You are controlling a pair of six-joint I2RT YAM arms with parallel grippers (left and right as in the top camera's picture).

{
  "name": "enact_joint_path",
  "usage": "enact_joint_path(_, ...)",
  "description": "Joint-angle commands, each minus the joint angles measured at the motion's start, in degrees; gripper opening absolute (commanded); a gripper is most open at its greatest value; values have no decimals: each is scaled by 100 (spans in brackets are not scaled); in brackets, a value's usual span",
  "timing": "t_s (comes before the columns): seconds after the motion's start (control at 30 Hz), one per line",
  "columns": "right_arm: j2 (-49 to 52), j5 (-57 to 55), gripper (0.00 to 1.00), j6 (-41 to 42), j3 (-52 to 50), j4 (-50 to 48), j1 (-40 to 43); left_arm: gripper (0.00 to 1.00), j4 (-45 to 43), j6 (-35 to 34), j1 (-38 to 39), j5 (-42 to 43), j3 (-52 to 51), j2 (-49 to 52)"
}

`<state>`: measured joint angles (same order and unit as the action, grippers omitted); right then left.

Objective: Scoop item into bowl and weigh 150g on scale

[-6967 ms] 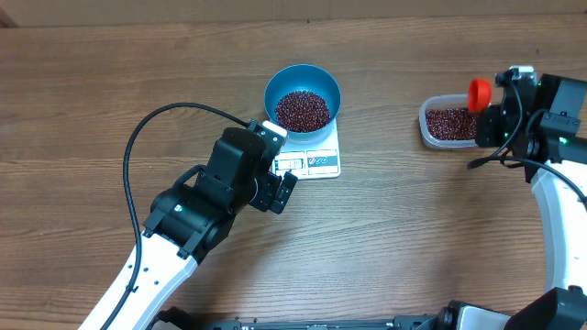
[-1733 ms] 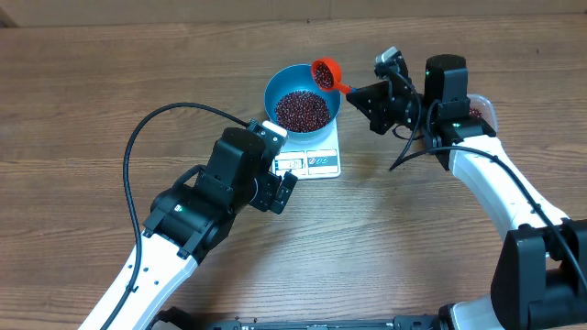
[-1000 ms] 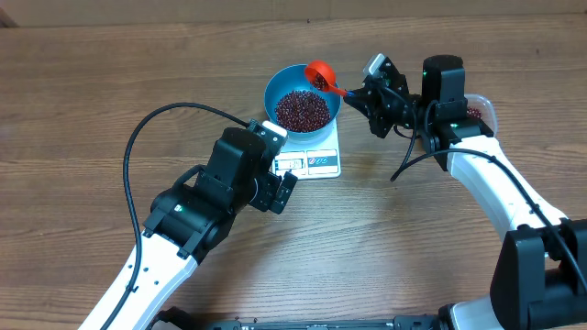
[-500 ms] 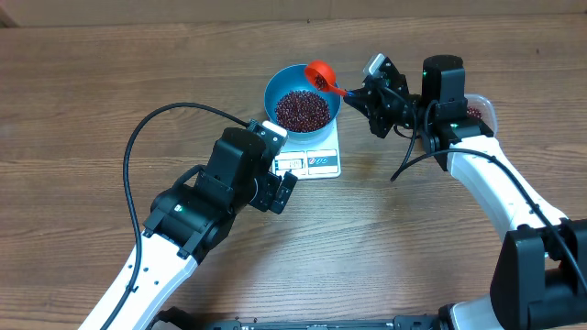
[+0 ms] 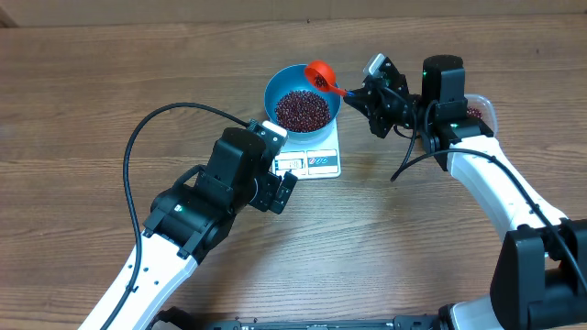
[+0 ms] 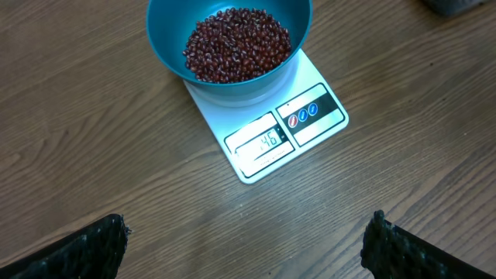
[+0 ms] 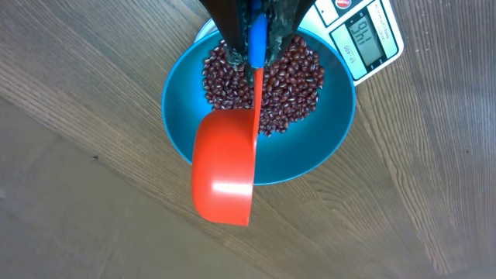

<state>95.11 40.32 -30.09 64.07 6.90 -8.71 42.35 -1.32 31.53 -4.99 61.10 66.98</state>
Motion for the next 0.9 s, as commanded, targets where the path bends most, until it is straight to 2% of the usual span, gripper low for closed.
enact_joint_path(0.0, 39, 90, 4, -46, 0, -39, -35, 100, -13, -39, 37, -31, -33, 26)
enact_joint_path(0.4, 39, 90, 4, -48, 0, -39, -35, 100, -13, -39, 35, -31, -33, 26)
enact_joint_path(0.87, 39, 90, 4, -811, 0, 11, -35, 100, -13, -39, 37, -31, -33, 26)
